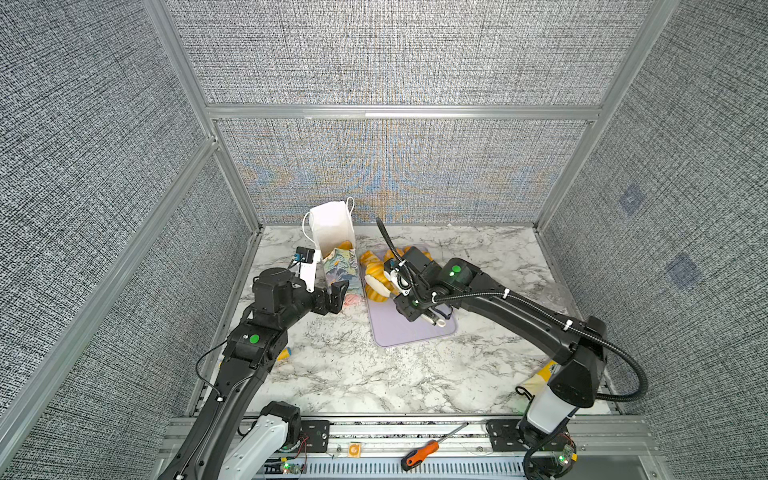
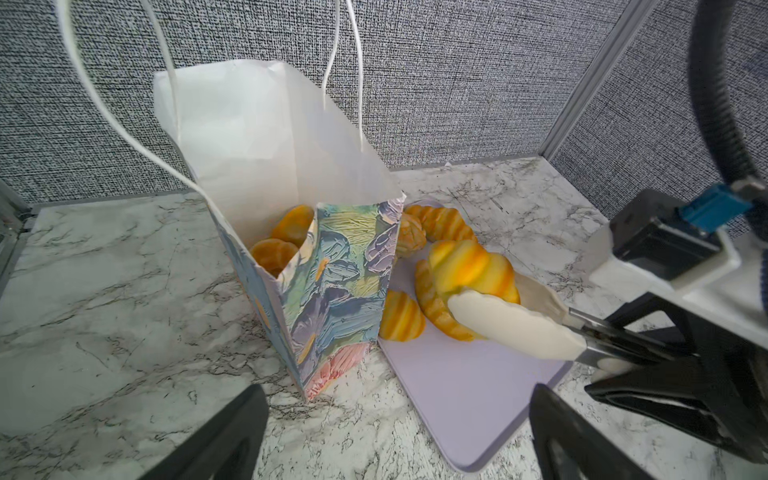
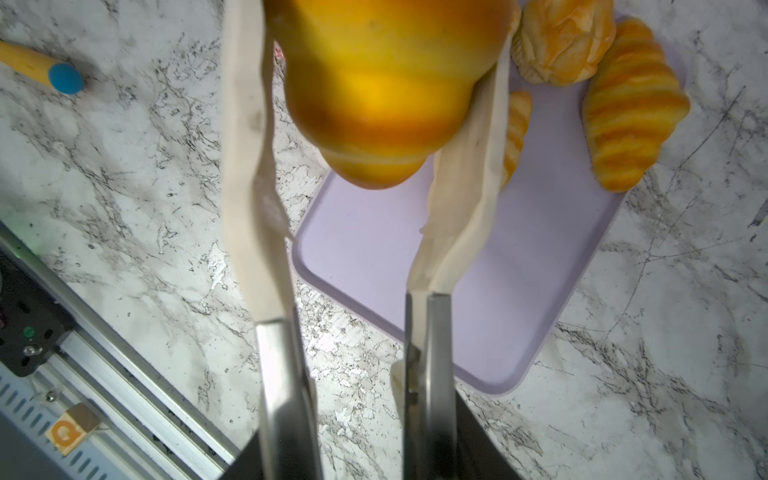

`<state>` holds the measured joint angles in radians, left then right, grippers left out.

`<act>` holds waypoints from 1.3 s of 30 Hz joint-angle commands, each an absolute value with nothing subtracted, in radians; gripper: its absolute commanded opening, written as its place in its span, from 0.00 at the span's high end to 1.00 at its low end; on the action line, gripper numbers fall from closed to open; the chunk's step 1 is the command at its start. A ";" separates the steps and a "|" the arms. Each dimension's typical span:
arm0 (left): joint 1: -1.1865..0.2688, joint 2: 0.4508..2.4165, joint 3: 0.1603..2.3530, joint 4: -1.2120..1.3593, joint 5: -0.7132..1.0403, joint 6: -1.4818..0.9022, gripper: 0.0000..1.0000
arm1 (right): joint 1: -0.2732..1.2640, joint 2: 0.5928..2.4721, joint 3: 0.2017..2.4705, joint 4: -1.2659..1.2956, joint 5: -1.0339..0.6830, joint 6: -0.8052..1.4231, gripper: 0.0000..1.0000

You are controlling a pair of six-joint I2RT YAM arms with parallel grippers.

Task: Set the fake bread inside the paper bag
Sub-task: 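Carry the croissant up over the bag mouth with the right gripper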

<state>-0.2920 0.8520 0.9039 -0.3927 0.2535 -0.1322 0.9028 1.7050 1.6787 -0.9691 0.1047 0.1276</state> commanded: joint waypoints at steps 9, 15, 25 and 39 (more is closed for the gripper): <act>-0.291 0.855 0.927 -0.362 0.235 -0.118 0.01 | 0.904 1.729 1.807 -0.955 0.101 0.093 0.55; -0.290 0.864 0.961 -0.374 0.142 -0.153 0.01 | 0.905 1.738 1.849 -0.942 0.098 0.083 0.55; -0.268 0.873 1.012 -0.385 0.093 -0.128 0.01 | 0.912 1.757 1.951 -0.917 0.074 0.061 0.55; -0.141 0.870 1.001 -0.384 0.204 -0.132 0.01 | 0.918 1.945 2.261 -0.948 0.058 0.025 0.55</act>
<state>-0.1513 0.8722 1.0039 -0.3923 0.1688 -0.1387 0.9188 1.9221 2.2223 -0.9619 0.0689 0.0410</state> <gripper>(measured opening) 0.994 0.453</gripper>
